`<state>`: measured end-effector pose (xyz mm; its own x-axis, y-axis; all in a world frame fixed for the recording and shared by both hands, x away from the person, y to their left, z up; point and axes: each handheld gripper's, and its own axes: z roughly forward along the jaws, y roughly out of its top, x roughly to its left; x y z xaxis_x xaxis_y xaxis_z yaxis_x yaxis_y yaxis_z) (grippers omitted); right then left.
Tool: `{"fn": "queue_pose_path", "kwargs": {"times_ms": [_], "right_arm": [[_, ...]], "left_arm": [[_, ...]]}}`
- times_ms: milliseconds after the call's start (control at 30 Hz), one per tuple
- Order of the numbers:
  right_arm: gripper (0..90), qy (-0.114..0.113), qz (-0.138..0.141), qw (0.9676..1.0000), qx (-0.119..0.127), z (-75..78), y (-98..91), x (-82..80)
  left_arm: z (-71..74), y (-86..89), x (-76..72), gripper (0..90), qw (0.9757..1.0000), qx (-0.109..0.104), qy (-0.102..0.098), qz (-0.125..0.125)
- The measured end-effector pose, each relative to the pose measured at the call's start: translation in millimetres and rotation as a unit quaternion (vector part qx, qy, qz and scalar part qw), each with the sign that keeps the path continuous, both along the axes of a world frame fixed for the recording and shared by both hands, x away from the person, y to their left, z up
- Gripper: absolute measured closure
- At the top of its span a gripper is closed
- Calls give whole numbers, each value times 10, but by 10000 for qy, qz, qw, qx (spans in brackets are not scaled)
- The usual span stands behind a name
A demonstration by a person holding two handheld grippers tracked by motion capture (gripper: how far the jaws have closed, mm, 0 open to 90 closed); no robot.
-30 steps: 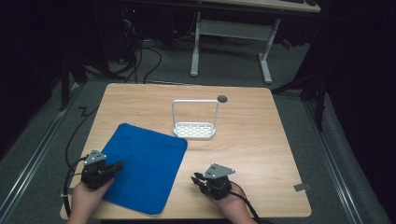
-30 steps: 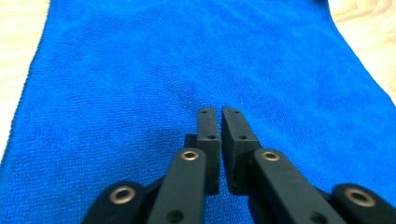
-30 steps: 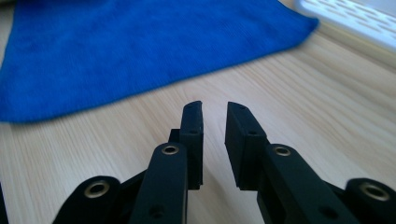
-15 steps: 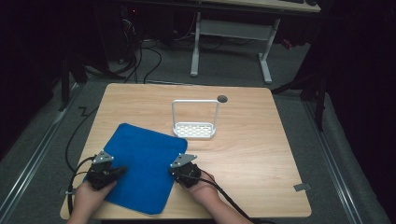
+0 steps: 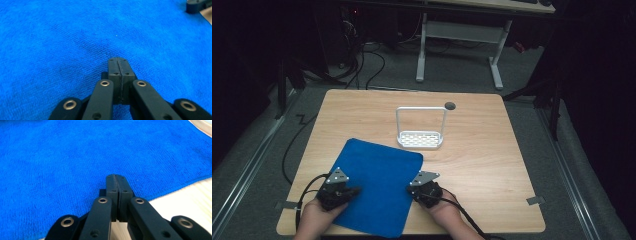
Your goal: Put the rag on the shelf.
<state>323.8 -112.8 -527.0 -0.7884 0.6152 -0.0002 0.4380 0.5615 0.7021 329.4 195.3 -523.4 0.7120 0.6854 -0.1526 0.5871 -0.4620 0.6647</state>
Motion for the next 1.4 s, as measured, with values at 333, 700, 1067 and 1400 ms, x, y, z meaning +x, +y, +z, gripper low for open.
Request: {"fn": "queue_pose_path", "kwargs": {"times_ms": [333,700,1067,1400], "right_arm": [[900,5,-286,9996,48,-1,-505,-161],[882,-40,-415,9989,204,-1,-618,-245],[887,-55,98,9999,26,-3,-414,-343],[888,-92,-299,9995,-51,7,-680,-281]], "left_arm": [[-12,-379,-121,900,9981,-181,128,-573],[39,-400,-125,809,9981,-58,-55,-612],[-22,-14,33,828,9997,-167,-57,164],[-46,-327,-18,828,9993,-267,-167,-217]]}}
